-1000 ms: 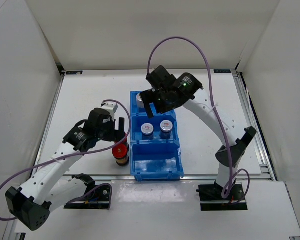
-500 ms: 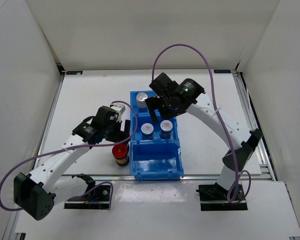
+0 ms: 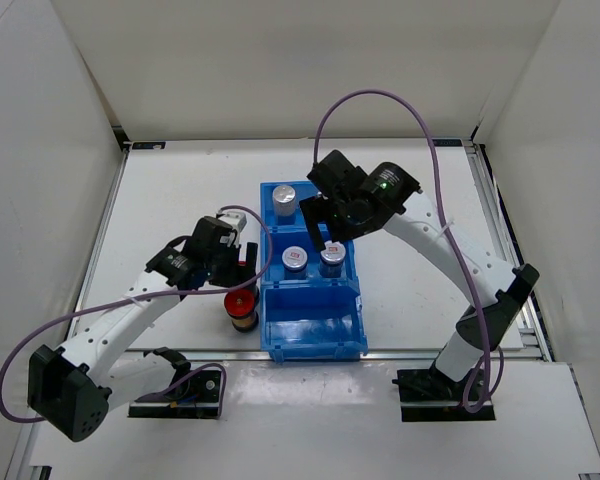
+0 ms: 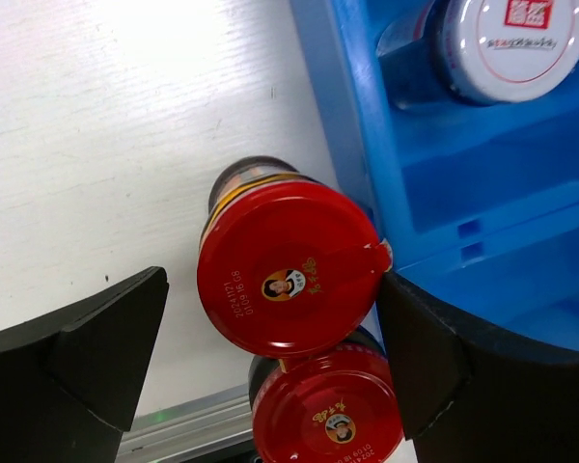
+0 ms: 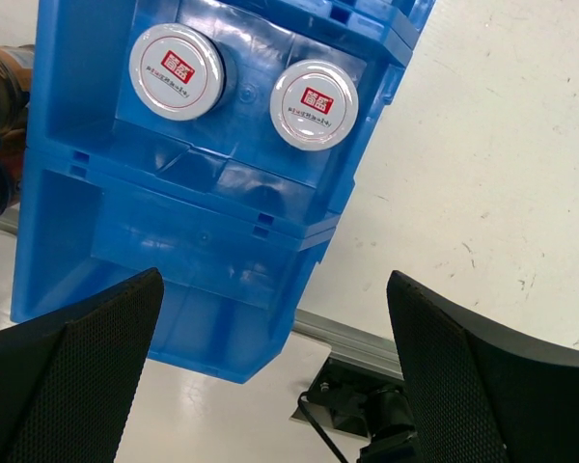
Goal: Organize the condiment bottles
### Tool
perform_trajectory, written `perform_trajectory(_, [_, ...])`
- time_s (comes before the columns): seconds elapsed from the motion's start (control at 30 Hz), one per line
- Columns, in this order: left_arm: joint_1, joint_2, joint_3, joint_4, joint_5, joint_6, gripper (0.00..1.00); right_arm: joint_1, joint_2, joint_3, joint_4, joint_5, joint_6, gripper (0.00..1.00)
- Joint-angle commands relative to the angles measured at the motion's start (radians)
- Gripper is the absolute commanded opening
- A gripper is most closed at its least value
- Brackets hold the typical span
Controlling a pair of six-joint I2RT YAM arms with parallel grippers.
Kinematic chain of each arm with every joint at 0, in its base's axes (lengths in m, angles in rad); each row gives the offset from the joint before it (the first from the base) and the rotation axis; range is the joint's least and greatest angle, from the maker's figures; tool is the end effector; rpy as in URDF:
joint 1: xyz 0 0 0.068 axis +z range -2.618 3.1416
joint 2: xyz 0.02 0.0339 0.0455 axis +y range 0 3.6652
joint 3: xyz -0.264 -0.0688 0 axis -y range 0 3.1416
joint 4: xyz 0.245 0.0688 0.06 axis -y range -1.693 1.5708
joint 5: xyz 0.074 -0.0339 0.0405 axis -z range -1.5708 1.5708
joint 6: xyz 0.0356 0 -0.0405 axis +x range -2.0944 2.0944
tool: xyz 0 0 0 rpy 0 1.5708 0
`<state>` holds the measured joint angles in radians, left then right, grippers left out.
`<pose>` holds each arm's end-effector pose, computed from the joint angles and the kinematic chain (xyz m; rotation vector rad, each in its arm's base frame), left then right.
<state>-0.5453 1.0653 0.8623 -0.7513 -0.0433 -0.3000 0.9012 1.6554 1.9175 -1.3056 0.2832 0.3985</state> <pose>0.1783 -0.1063 0.2645 0.2943 2.5307 -0.2824 0.2051 0.2430 0.4045 -0.5397 2.4968 0.1272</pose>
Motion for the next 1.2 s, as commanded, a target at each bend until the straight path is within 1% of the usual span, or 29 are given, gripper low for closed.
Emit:
perform_trajectory(0.0, [0.005, -0.016, -0.005, -0.005, -0.03, -0.002, 1.0, 0.001, -0.043, -0.012, 0.02, 0.022, 0.017, 1.0])
perform_trajectory(0.23, [0.005, -0.007, -0.005, -0.005, -0.052, -0.02, 1.0, 0.001, -0.043, -0.021, 0.02, 0.022, 0.017, 1.0])
perform_trajectory(0.33, [0.005, 0.004, 0.013, -0.014, -0.085, -0.042, 1.0, 0.001, -0.054, -0.021, 0.02, 0.033, 0.017, 1.0])
perform_trajectory(0.4, [0.005, 0.004, 0.014, -0.014, -0.076, -0.042, 0.94, 0.001, -0.054, -0.034, 0.029, 0.033, 0.017, 1.0])
perform_trajectory(0.47, [0.005, 0.004, 0.024, -0.014, -0.076, -0.042, 0.89, -0.01, -0.063, -0.044, 0.038, 0.033, 0.017, 1.0])
perform_trajectory(0.53, [0.005, 0.004, 0.024, -0.014, -0.076, -0.042, 0.86, -0.01, -0.063, -0.044, 0.039, 0.033, 0.017, 1.0])
perform_trajectory(0.6, [0.005, 0.004, 0.024, -0.014, -0.076, -0.051, 0.84, -0.01, -0.063, -0.044, 0.039, 0.033, 0.017, 1.0])
perform_trajectory(0.67, [0.005, 0.013, 0.024, -0.014, -0.076, -0.06, 0.8, -0.01, -0.063, -0.044, 0.039, 0.033, 0.017, 1.0])
perform_trajectory(0.93, [0.015, 0.004, 0.024, -0.014, -0.105, -0.06, 0.54, -0.01, -0.063, -0.054, 0.039, 0.033, 0.007, 1.0])
perform_trajectory(1.0, [0.024, 0.004, 0.035, -0.023, -0.116, -0.06, 0.45, -0.01, -0.063, -0.054, 0.039, 0.033, 0.007, 1.0])
perform_trajectory(1.03, [0.024, 0.004, 0.035, -0.023, -0.13, -0.06, 0.4, -0.01, -0.063, -0.054, 0.039, 0.033, 0.007, 1.0])
perform_trajectory(1.07, [0.024, -0.005, 0.046, -0.023, -0.13, -0.06, 0.3, -0.019, -0.063, -0.054, 0.039, 0.033, 0.007, 1.0])
perform_trajectory(1.13, [0.024, -0.005, 0.058, -0.032, -0.162, -0.06, 0.2, -0.019, -0.054, -0.054, 0.039, 0.033, -0.004, 1.0])
perform_trajectory(1.17, [0.024, -0.005, 0.067, -0.033, -0.171, -0.05, 0.12, -0.019, -0.054, -0.045, 0.039, 0.033, -0.004, 1.0])
